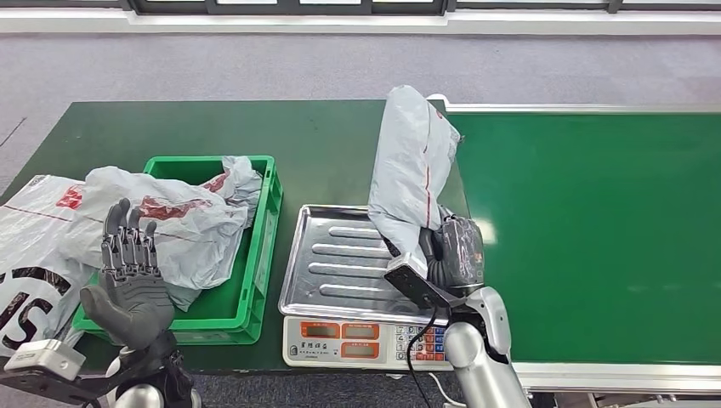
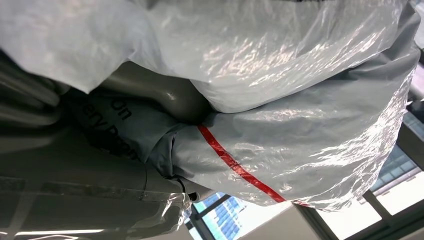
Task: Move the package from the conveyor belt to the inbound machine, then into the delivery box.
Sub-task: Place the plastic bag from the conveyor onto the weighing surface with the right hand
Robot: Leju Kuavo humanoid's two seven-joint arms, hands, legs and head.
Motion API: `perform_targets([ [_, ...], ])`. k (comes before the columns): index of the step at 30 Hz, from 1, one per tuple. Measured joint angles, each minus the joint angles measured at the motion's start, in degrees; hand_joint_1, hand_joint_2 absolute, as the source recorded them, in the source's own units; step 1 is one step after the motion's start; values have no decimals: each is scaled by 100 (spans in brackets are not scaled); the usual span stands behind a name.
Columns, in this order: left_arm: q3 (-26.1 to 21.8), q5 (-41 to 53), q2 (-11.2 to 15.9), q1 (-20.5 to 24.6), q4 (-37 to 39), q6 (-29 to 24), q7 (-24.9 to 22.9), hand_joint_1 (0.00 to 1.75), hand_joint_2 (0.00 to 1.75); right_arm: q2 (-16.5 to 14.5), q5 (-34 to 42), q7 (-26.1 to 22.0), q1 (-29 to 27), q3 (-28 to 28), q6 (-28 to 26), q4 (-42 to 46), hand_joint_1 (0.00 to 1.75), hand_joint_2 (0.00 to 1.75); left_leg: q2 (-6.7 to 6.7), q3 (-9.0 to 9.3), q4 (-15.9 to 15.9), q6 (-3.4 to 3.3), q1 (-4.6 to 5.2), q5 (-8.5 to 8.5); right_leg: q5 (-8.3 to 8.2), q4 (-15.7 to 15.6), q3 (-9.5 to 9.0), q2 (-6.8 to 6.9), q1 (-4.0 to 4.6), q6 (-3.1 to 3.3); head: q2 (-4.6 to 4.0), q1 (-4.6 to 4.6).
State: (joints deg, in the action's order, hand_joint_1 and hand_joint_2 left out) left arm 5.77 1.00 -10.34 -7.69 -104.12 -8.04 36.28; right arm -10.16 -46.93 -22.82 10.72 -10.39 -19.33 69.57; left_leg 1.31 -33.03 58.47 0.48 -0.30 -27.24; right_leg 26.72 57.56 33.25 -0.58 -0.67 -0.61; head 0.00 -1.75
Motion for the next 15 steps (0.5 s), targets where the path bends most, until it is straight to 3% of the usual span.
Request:
perform_targets([
  [14, 5, -13, -11, 133, 126, 45, 3, 0, 0, -157, 149, -118, 358, -265, 146, -673, 175, 175, 0, 0, 0, 0, 0, 0, 0, 1, 2, -1, 0, 0, 0, 1],
  [15, 10, -13, -13, 136, 126, 51, 4, 0, 0, -162, 148, -106, 389, -277, 148, -715, 143, 175, 1, 0, 0, 0, 0, 0, 0, 1, 2, -1, 0, 0, 0, 1],
])
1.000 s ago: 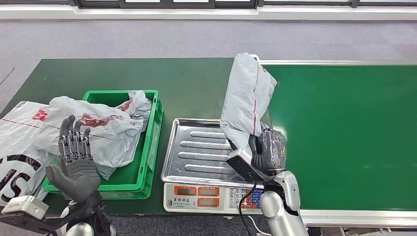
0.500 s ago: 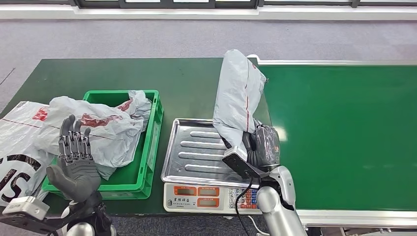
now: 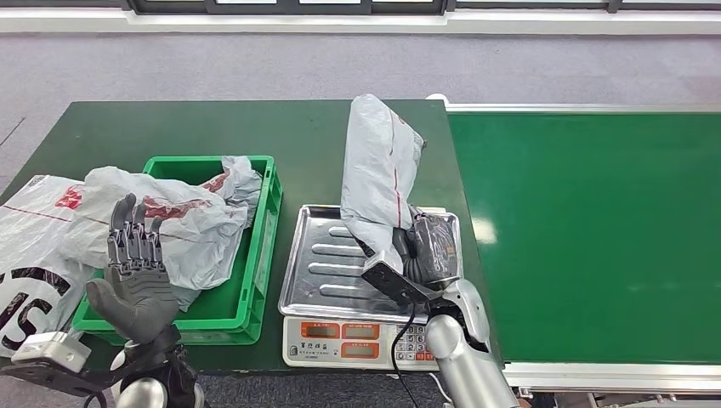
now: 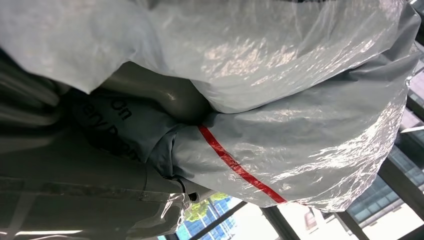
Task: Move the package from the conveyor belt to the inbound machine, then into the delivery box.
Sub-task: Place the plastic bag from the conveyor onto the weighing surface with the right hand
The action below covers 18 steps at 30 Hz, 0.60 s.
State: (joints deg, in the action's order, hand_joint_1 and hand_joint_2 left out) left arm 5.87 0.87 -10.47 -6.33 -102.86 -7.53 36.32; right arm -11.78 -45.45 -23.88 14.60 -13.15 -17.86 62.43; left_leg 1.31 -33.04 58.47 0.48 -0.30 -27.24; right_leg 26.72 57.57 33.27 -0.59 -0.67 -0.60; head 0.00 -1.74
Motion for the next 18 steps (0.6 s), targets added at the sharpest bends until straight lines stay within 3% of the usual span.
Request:
perform_targets([
  [3, 17, 0, -7, 17, 4, 35, -5, 0, 0, -2, -5, 78, 39, -36, -18, -99, 12, 175, 0, 0, 0, 0, 0, 0, 0, 0, 0, 0, 0, 0, 0, -1],
  [4, 20, 1, -10, 24, 7, 46, -9, 0, 0, -1, -19, 123, 37, -49, -24, -120, 0, 131, -1, 0, 0, 0, 0, 0, 0, 0, 0, 0, 0, 0, 0, -1],
  [7, 20, 8, -15, 35, 11, 69, -17, 0, 0, 10, -79, 225, 17, -78, -32, -136, 0, 0, -2, 1, 0, 0, 0, 0, 0, 0, 2, 0, 0, 0, 0, -1],
  [18, 20, 38, -19, 51, -2, 86, -68, 0, 0, 84, 31, 152, -256, -181, 143, 519, 0, 0, -4, 0, 0, 1, 0, -1, 0, 0, 4, -1, 0, 0, 0, 0],
])
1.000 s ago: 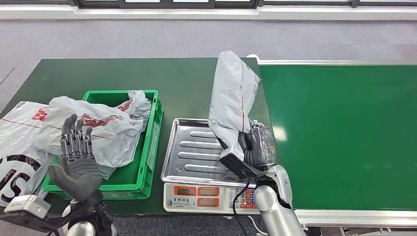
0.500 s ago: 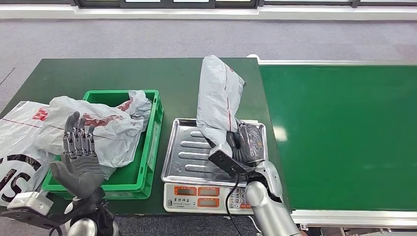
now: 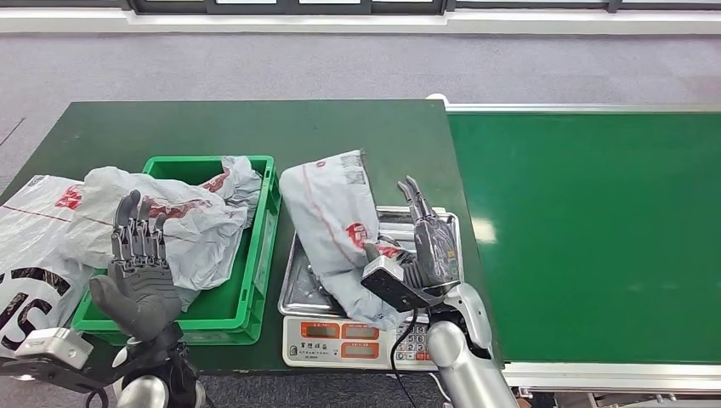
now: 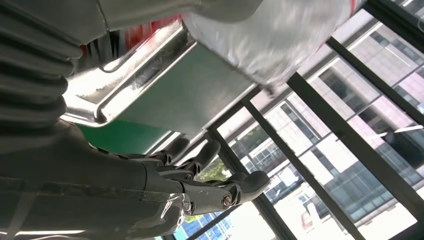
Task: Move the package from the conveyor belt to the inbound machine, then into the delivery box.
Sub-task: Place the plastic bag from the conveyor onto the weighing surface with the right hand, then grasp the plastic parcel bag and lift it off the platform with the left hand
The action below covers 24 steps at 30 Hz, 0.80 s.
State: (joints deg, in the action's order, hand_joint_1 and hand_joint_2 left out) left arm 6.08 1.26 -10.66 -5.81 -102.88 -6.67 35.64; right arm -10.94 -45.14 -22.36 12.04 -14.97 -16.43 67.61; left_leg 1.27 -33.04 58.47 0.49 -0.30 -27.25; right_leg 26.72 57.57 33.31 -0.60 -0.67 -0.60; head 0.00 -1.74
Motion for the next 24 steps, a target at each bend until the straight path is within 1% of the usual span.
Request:
perform_targets([
  [7, 0, 43, -9, 21, -21, -1, -35, 0, 0, 74, 26, -14, -201, -91, 50, 548, 0, 0, 0, 1, 0, 0, 0, 0, 0, 0, 0, 0, 0, 0, 0, 0],
  [11, 1, 137, -10, 29, -36, -55, -78, 0, 0, 171, 86, 2, -435, -166, 103, 1073, 0, 175, 1, 0, 0, 0, 0, 0, 0, 0, 1, 1, 0, 0, 0, 0],
  [16, 33, 181, -5, 77, -30, 58, -257, 0, 0, 304, 197, 106, -715, -208, 226, 1769, 0, 175, 0, -1, 0, 1, 0, -1, 1, -1, 2, 0, 0, 0, 0, 1],
  [18, 77, 404, 13, 125, -3, 93, -435, 0, 0, 350, 275, 54, -814, -223, 208, 2012, 0, 175, 2, -1, 0, 1, 1, -1, 1, -2, 3, 1, 0, 0, 0, 0],
  [19, 115, 704, 32, 168, 32, 53, -586, 0, 0, 374, 336, -14, -879, -235, 167, 2154, 0, 175, 4, -1, 1, 0, 1, -1, 1, -2, 3, 2, -1, 0, 0, 0],
  [21, 254, 1697, 88, 340, 206, -70, -968, 0, 0, 426, 483, -214, -1003, -272, 31, 2484, 0, 175, 8, -1, 1, 0, 1, 0, 0, -2, 3, 5, -1, 0, 0, 0],
  [23, 475, 2715, 162, 673, 585, -88, -1309, 0, 0, 480, 619, -373, -1071, -320, -76, 2800, 0, 175, 9, -1, 1, -1, 1, 3, -2, -2, 1, 7, -1, 0, 0, 1],
  [24, 598, 3078, 198, 902, 866, -69, -1424, 0, 0, 501, 678, -401, -1085, -341, -90, 2932, 0, 175, 9, -1, 1, 1, 1, 5, -5, -2, 1, 7, -1, 0, 0, 1],
])
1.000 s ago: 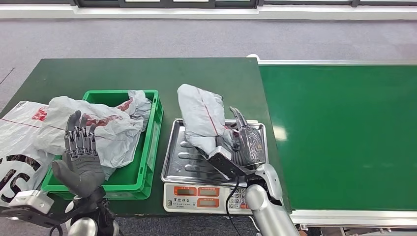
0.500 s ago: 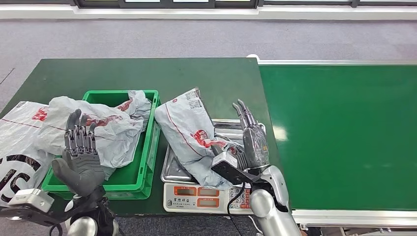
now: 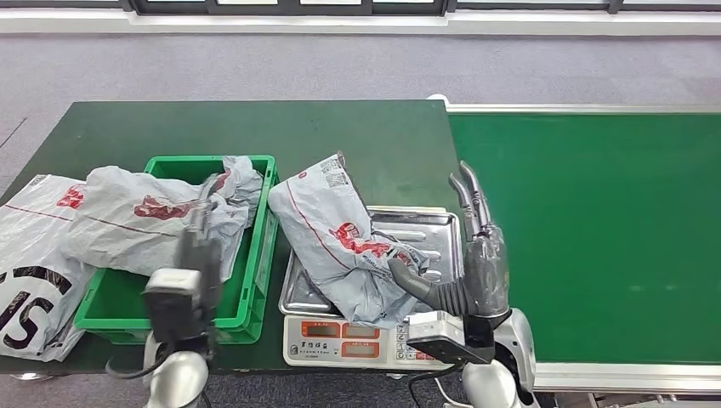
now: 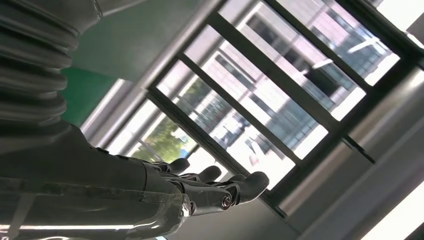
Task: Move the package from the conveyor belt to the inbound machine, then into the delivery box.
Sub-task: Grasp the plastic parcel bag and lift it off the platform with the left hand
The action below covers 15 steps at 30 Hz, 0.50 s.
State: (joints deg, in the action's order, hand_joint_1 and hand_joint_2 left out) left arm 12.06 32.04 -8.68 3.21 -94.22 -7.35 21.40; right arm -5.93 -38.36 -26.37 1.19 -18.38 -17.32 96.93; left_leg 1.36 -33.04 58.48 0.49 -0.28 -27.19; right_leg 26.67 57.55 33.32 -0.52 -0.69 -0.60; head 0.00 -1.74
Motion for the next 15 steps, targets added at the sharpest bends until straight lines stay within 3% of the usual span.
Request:
perform_targets([
  [4, 461, 702, 62, 1003, 1388, -73, -159, 0, 0, 36, 151, 2, -33, -37, 56, 351, 0, 175, -9, 0, 0, 1, 0, 11, -20, 1, 1, -9, -1, 4, 0, -1],
  [9, 836, 921, 80, 1800, 2563, 0, -251, 0, 0, 85, 368, -160, -84, -52, 155, 504, 0, 175, -15, -1, 2, 2, 0, 16, -28, 1, 8, -18, 0, 8, 1, -1],
  [13, 1365, 1255, 10, 2637, 3803, 242, -240, 0, 175, 132, 1053, -584, 9, -116, 524, 514, 0, 175, -8, -7, 2, 4, 0, 23, -30, 2, 9, -9, 0, 7, 0, -1],
  [15, 1627, 1327, -109, 2994, 4431, 463, -191, 0, 175, 149, 1790, -914, 93, -137, 996, 513, 0, 175, -10, -8, 2, 4, 1, 23, -32, 2, 10, -12, -2, 4, 0, -1],
])
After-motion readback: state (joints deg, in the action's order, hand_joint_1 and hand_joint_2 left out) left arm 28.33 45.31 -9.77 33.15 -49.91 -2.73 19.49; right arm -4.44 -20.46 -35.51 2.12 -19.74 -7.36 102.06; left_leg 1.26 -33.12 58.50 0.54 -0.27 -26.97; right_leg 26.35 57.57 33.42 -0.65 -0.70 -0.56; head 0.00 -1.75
